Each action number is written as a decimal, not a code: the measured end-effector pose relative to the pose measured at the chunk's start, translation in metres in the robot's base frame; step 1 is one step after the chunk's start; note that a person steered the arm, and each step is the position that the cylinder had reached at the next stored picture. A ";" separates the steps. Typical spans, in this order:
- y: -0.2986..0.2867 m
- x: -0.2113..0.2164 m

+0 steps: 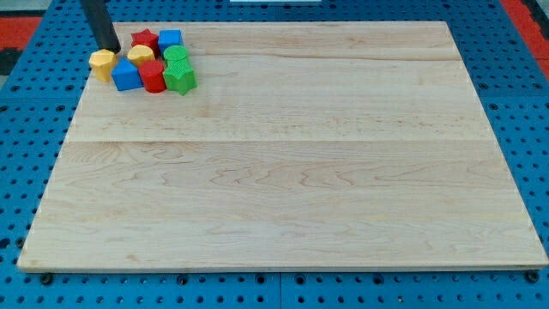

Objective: Separate the triangle from a group of blocks

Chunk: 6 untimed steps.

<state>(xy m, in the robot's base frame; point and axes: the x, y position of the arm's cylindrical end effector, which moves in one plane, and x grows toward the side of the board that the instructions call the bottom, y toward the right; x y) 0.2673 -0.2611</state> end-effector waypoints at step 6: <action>0.061 0.091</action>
